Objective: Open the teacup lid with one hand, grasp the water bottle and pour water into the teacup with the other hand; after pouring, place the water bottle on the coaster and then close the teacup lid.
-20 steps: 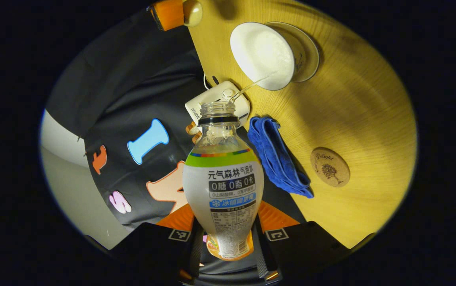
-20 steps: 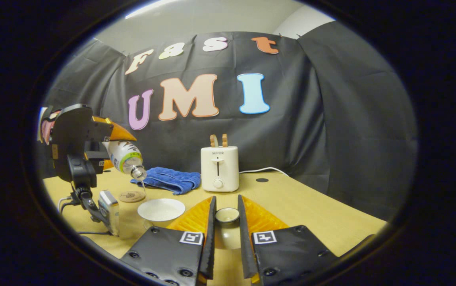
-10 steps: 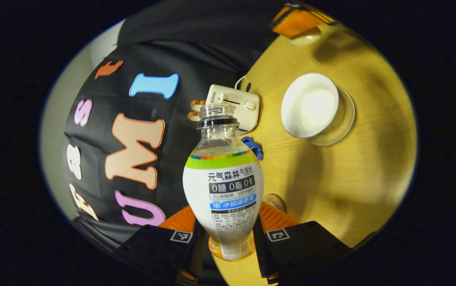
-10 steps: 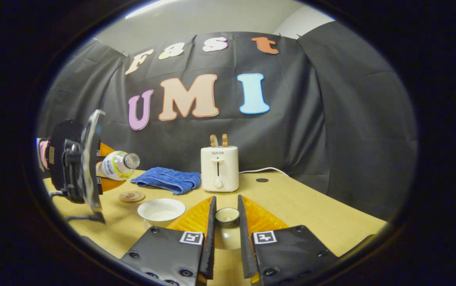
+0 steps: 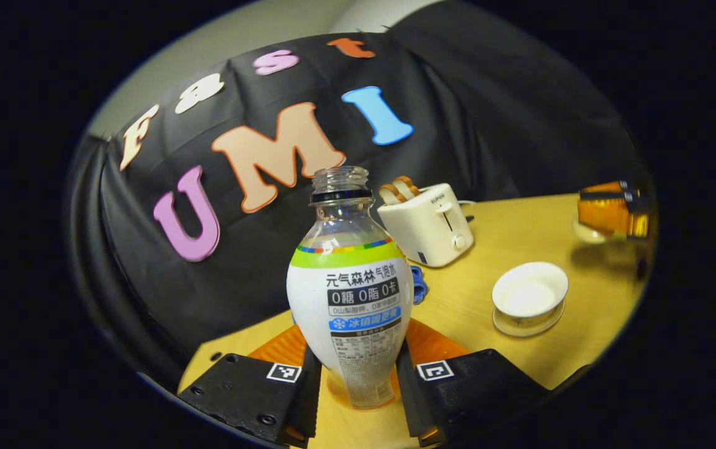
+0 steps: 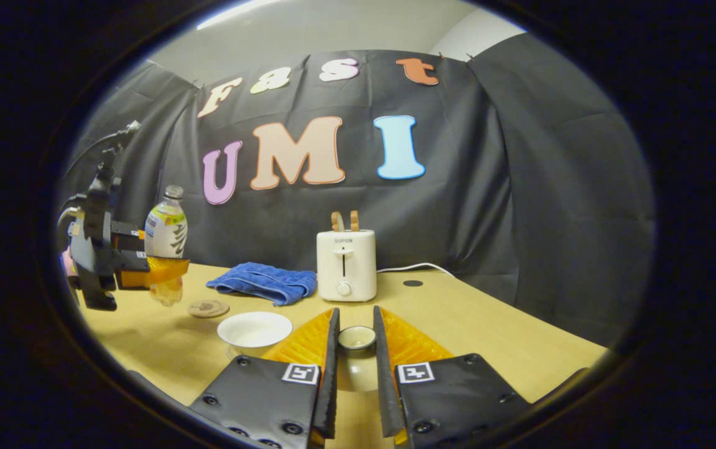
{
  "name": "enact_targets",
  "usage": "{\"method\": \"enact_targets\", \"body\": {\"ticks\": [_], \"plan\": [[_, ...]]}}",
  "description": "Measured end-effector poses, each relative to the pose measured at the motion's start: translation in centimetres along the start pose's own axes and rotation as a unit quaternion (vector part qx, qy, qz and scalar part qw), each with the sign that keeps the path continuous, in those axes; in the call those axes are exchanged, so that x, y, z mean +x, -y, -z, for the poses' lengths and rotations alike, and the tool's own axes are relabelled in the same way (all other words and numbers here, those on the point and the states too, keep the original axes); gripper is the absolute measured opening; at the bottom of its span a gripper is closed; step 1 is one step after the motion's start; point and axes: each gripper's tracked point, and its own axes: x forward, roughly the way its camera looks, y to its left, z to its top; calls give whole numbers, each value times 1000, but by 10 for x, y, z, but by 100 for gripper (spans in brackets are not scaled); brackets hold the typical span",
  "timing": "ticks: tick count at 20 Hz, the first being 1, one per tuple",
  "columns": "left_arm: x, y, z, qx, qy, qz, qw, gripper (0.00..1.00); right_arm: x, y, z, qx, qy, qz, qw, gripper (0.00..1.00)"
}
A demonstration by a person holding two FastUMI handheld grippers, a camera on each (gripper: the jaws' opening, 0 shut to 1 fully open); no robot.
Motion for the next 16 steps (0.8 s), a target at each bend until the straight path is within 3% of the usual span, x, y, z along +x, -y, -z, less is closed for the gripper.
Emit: {"method": "enact_targets", "body": {"ticks": [3,7,11,16], "plan": [[3,-17,5,-90,13,-10,996,52,0,0,0,0,0,0,1000,31],[21,-23,17,-156,14,2,988,52,-1,0,0,0,0,0,1000,31],[35,-25,18,-184,32,-6,982,51,-1,0,0,0,0,0,1000,31],[66,-28,25,-172,21,-11,985,52,-1,0,0,0,0,-1,1000,31]]}}
